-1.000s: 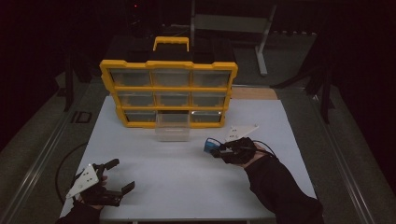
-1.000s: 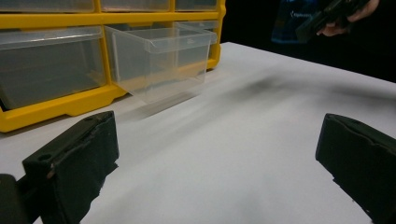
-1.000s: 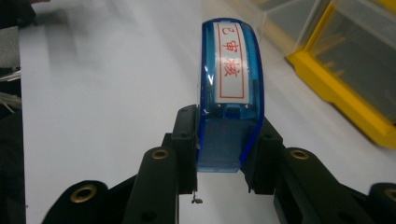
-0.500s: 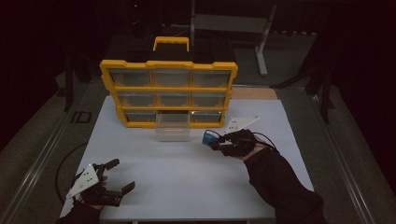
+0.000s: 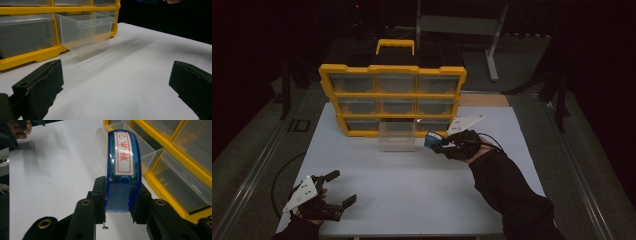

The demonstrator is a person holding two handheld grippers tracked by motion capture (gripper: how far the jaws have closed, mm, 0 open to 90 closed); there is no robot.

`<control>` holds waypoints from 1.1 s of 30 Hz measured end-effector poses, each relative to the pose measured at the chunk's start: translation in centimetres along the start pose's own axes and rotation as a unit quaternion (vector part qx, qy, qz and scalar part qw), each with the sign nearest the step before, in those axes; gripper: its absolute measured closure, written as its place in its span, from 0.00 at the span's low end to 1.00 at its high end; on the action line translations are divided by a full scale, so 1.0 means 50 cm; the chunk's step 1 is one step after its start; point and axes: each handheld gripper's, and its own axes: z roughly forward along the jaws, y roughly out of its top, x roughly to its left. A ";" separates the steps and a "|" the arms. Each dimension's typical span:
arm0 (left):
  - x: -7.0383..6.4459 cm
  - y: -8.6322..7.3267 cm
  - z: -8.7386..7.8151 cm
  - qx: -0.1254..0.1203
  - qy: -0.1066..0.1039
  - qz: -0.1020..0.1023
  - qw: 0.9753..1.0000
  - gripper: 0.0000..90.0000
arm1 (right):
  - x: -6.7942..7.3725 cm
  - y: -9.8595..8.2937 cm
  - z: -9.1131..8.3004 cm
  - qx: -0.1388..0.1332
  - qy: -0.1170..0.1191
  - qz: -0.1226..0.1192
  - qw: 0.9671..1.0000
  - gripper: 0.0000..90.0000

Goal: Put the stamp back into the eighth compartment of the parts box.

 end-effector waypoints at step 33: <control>0.001 -0.001 -0.001 0.000 -0.001 -0.001 1.000 0.00 | -0.032 0.070 0.059 0.001 0.007 -0.008 1.000 0.77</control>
